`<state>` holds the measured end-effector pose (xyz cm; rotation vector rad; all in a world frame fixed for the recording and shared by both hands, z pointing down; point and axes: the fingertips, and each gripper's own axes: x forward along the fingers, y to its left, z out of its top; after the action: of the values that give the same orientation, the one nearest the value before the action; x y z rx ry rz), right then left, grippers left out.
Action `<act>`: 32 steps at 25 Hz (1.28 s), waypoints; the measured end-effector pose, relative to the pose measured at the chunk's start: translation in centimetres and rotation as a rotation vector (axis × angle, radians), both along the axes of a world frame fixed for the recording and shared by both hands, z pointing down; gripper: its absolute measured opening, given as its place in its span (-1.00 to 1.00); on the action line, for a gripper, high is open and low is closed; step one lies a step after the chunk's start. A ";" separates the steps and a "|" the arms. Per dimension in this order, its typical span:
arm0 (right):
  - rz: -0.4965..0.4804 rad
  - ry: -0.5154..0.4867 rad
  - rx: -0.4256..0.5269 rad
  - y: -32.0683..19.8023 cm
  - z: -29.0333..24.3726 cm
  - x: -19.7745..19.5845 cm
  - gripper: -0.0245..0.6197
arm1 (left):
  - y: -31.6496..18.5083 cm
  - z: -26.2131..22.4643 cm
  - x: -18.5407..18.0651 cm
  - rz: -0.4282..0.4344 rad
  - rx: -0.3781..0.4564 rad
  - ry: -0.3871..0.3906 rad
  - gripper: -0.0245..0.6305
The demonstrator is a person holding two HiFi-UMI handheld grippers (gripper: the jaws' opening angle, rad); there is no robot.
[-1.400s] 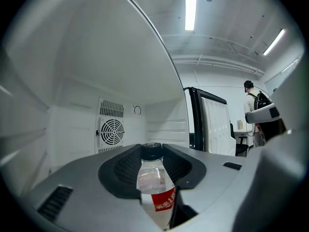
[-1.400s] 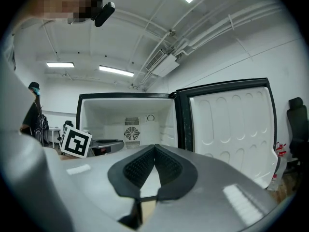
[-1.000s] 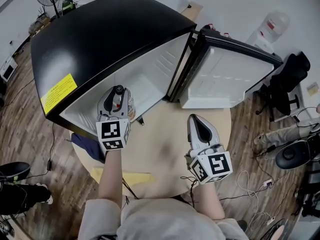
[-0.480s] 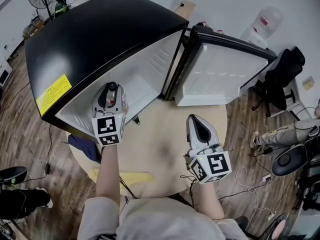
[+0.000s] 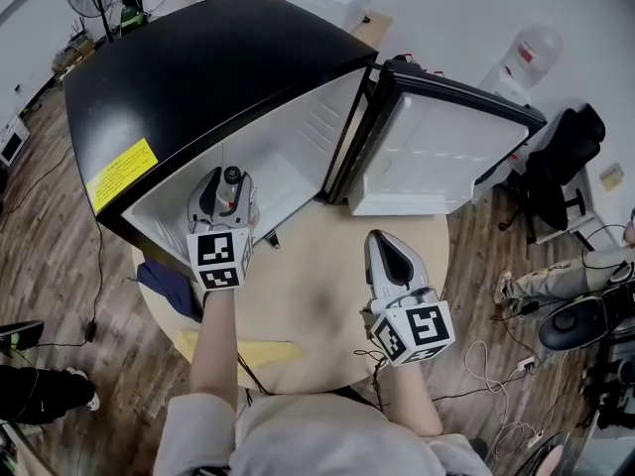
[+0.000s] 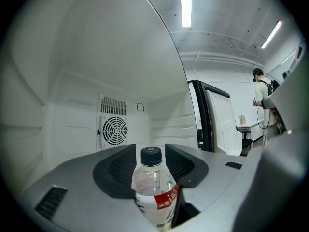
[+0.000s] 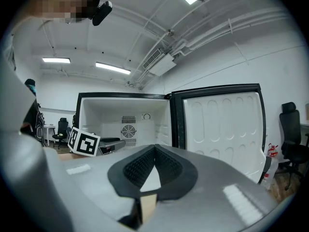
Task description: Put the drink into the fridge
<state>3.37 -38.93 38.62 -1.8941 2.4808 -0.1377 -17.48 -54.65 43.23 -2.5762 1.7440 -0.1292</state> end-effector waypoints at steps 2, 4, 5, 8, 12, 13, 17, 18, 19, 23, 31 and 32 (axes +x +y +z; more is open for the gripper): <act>-0.018 -0.002 0.004 0.2 -0.1 -0.4 -0.89 | 0.9 -0.6 -0.1 -0.015 0.011 -0.002 -0.37; -0.039 -0.002 0.009 0.4 -0.3 -0.8 -0.89 | 2.1 -1.1 -0.3 -0.028 0.017 0.009 -0.45; -0.052 -0.003 0.012 0.5 -0.4 -1.0 -0.89 | 2.6 -1.3 -0.4 -0.034 0.017 0.020 -0.55; -0.088 -0.010 0.019 0.7 -0.6 -1.6 -0.89 | 4.3 -1.6 -0.9 -0.059 0.012 0.041 -0.87; -0.138 -0.016 0.028 1.4 -1.0 -2.4 -0.89 | 6.9 -1.9 -1.2 -0.077 -0.005 0.048 -0.90; -0.152 -0.017 0.031 1.6 -1.1 -2.6 -0.89 | 7.6 -2.0 -1.3 -0.083 -0.008 0.054 -0.90; -0.202 -0.022 0.040 2.4 -1.4 -3.4 -0.89 | 10.5 -2.4 -1.4 -0.097 -0.012 0.060 -0.90; -0.213 -0.024 0.041 2.6 -1.5 -3.6 -0.89 | 11.3 -2.6 -1.4 -0.100 -0.013 0.059 -0.90; -0.223 -0.025 0.042 2.8 -1.6 -3.8 -0.89 | 12.0 -2.7 -1.5 -0.103 -0.013 0.058 -0.90; -0.265 -0.028 0.051 3.7 -1.9 -4.5 -0.89 | 14.7 -3.4 -1.9 -0.125 -0.008 0.064 -0.90; -0.330 -0.036 0.067 5.8 -2.5 -5.1 -0.89 | 19.9 -5.2 -2.9 -0.188 0.019 0.083 -0.90; -0.334 -0.038 0.069 6.0 -2.5 -5.1 -0.89 | 20.6 -5.5 -3.0 -0.195 0.027 0.087 -0.90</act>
<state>-1.73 -32.95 36.09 -1.4251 2.7151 -0.0890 -20.45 -34.09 37.75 -2.4230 2.0106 0.0027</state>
